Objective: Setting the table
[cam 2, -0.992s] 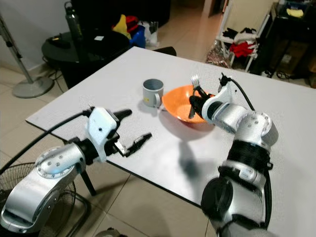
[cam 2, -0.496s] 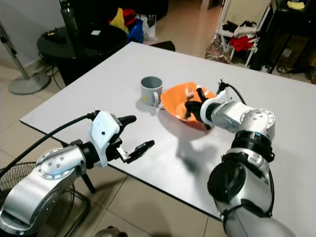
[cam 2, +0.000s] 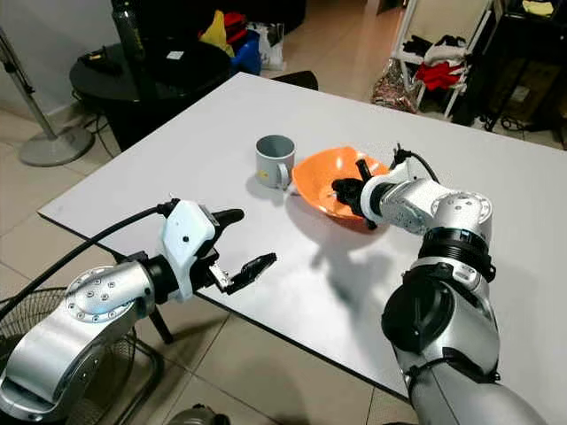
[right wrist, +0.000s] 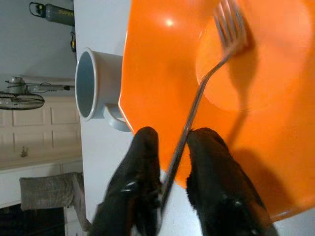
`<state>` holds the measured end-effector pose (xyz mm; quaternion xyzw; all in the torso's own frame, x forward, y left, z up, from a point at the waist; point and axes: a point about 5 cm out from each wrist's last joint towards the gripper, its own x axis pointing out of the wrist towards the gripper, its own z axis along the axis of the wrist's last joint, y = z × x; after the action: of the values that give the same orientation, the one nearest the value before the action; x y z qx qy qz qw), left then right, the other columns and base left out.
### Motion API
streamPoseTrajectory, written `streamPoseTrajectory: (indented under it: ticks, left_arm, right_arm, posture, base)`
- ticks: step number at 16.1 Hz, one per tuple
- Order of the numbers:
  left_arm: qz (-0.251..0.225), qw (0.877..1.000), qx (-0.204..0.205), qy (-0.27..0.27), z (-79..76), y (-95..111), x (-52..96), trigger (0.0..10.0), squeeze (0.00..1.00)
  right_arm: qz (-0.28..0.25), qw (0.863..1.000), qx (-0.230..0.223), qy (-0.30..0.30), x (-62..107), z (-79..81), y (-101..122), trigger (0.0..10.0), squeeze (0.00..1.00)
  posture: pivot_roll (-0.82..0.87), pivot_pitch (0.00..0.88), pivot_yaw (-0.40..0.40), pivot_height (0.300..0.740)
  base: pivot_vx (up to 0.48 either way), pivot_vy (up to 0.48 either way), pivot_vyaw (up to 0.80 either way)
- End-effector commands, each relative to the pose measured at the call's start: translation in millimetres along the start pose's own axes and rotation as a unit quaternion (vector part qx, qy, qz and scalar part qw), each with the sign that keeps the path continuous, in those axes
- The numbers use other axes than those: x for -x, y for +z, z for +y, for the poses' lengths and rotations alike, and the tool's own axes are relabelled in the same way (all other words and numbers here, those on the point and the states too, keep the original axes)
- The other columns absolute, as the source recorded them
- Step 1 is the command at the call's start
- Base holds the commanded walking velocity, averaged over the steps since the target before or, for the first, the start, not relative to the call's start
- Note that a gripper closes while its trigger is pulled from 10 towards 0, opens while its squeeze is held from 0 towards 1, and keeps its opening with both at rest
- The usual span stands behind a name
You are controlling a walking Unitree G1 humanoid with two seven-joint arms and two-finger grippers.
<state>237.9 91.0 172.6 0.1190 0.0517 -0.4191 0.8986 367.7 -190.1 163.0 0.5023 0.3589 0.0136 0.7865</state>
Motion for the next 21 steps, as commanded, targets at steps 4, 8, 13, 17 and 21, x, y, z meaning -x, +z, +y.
streamPoseTrajectory:
  ticks: [4,8,13,17,21]
  left_arm:
    - [-0.008,1.0,-0.01,0.002,-0.1,6,0.1,10.0,0.0]
    - [-0.007,1.0,-0.011,0.006,0.0,5,1.5,10.0,0.0]
    - [-0.023,0.998,-0.007,0.055,7.2,6,3.8,10.0,0.0]
    - [-0.05,0.98,0.006,0.194,30.9,7,9.2,10.0,0.0]
    - [-0.041,0.967,0.02,0.252,32.9,-4,21.5,10.0,0.0]
  right_arm:
    - [-0.012,1.0,0.004,0.001,3.0,6.7,7,10.0,0.96]
    - [-0.024,0.998,0.048,-0.018,13.3,5.7,13,10.0,0.98]
    - [-0.039,0.987,0.156,-0.008,50.0,11.1,8,10.0,0.97]
    - [-0.177,0.92,0.345,0.059,84.6,31.8,-19,10.0,0.29]
    - [-0.237,0.805,0.541,0.058,90.6,11.8,-76,10.0,0.0]
  posture:
    - [0.12,0.0,0.011,0.74]
    - [0.13,0.0,0.006,0.74]
    - [0.12,0.0,0.003,0.74]
    - [0.11,0.0,0.009,0.74]
    - [0.11,0.0,0.023,0.74]
  base:
    - [0.0,0.0,0.0]
    - [0.0,0.0,0.0]
    - [0.0,0.0,0.0]
    - [0.0,0.0,0.0]
    - [0.0,0.0,0.0]
